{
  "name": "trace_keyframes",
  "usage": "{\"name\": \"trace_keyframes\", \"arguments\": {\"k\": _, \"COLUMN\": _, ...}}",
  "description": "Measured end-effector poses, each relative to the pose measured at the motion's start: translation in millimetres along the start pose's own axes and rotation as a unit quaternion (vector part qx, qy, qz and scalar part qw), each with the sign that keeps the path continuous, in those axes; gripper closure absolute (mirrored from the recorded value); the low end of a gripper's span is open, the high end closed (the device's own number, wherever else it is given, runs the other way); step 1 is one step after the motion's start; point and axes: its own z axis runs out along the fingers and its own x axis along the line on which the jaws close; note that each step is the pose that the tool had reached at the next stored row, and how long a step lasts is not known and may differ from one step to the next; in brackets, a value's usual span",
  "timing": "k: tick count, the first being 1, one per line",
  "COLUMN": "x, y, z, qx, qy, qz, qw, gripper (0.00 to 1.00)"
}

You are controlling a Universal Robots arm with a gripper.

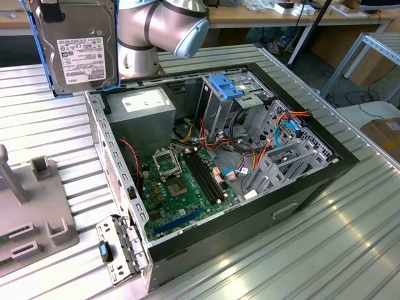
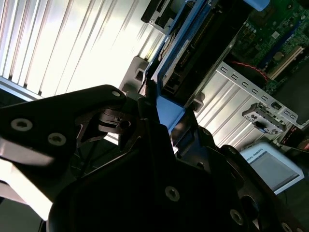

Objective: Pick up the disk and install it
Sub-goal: 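Pick up the disk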

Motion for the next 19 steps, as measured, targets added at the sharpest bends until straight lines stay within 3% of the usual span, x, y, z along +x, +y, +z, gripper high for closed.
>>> {"name": "trace_keyframes", "arguments": {"k": 6, "x": 0.3, "y": -9.9, "z": 0.2, "qx": 0.0000, "qy": 0.0000, "qz": 0.000, "qw": 1.0000, "gripper": 0.63}}
{"name": "trace_keyframes", "arguments": {"k": 10, "x": 0.5, "y": -20.0, "z": 0.3, "qx": 0.0000, "qy": 0.0000, "qz": 0.000, "qw": 1.0000, "gripper": 0.63}}
{"name": "trace_keyframes", "arguments": {"k": 19, "x": 0.8, "y": -31.3, "z": 0.4, "qx": 0.0000, "qy": 0.0000, "qz": 0.000, "qw": 1.0000, "gripper": 0.63}}
